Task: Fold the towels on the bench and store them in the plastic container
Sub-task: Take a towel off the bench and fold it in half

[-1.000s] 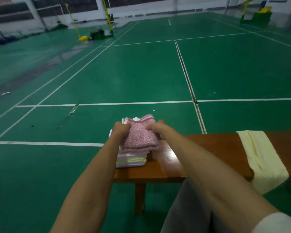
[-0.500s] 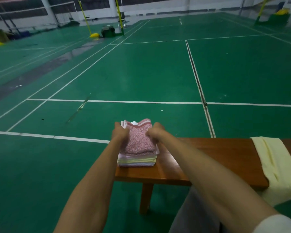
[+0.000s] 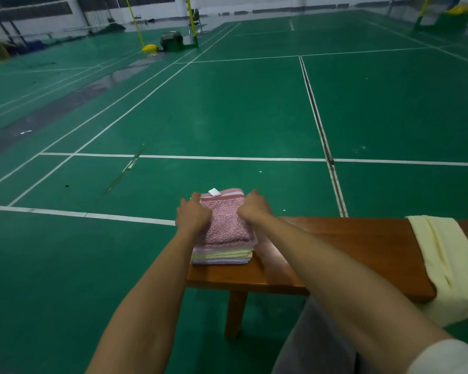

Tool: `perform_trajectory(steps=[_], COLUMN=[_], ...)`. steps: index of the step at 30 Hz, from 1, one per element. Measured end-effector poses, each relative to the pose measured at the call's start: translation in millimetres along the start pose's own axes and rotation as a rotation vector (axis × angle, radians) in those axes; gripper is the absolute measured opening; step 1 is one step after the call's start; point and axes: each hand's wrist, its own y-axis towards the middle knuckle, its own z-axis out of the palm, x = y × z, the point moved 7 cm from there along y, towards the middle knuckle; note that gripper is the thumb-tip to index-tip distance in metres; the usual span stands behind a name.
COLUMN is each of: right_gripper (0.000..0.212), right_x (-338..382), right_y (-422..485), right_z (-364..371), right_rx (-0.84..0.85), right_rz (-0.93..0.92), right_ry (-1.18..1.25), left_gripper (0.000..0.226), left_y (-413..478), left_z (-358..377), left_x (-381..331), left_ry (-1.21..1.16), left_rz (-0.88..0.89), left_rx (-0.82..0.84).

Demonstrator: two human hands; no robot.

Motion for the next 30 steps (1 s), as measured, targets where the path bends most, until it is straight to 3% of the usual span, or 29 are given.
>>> perform_trajectory(steps=[4,7,13,30], right_gripper=[0.071,0.062,0.062,0.065], right_x=[22.0,41.2,25.3,2.5], right_y=[-5.1,-7.8,-0.2,15.9], right_z=[2.3,17.5,61.1,84.7], right_rx=[-0.110,-0.089,0.088,0.050], right_rz=[-0.216,-0.355,-0.408,-0.397], right_ry=[-0.227,-0.333,-0.501,-0.453], left_gripper=[0.052,0.051,0.060,0.060], left_y=[-2.3,-1.2,-0.6,4.3], left_z=[-2.2,13.5,44.2,65.8], left_x=[-22.3,-29.9,-5.3,8.6], left_ry=[0.243,0.371,0.461,0.366], left_rz=[0.276,0.432,0.375,0.377], left_rx=[-0.084,-0.007,0.134,0.072])
